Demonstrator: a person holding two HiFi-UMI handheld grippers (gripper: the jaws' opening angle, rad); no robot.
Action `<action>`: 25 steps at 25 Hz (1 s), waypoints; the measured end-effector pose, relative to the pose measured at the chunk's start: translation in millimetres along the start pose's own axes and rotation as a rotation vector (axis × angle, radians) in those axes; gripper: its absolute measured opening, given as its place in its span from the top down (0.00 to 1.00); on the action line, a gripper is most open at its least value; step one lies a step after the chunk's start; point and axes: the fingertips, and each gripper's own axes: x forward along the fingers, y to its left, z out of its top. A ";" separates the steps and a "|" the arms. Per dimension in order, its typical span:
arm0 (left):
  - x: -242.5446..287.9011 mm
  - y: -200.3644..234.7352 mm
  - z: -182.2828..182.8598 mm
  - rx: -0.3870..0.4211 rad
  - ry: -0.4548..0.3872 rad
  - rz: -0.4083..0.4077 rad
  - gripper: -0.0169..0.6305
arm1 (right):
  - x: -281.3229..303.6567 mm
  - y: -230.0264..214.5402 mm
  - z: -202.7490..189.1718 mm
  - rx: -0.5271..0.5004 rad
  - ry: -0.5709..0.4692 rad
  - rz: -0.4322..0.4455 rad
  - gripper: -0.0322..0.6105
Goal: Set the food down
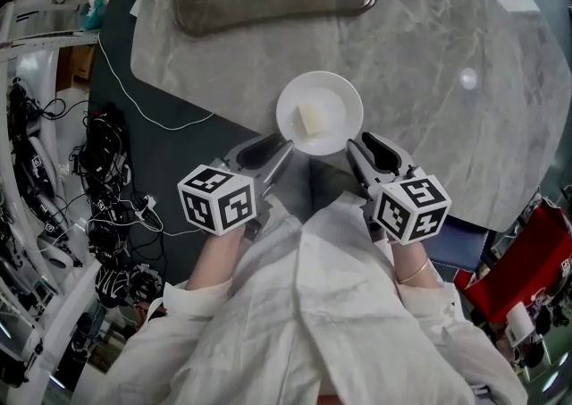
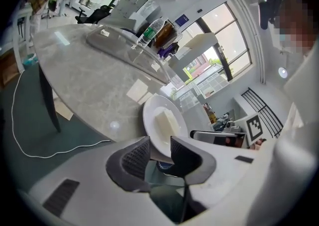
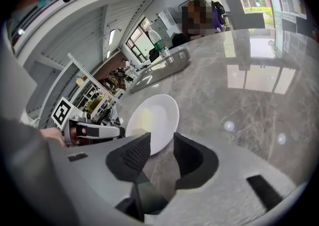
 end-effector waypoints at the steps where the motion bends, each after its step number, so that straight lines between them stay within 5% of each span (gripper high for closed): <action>1: 0.0 0.4 1.0 -0.005 -0.002 0.000 0.79 | 1.4 -0.4 0.0 0.009 0.004 0.000 0.79; 25: 9.6 9.3 3.6 -0.068 0.012 0.009 0.76 | 14.5 -10.6 3.9 0.081 0.015 -0.012 0.78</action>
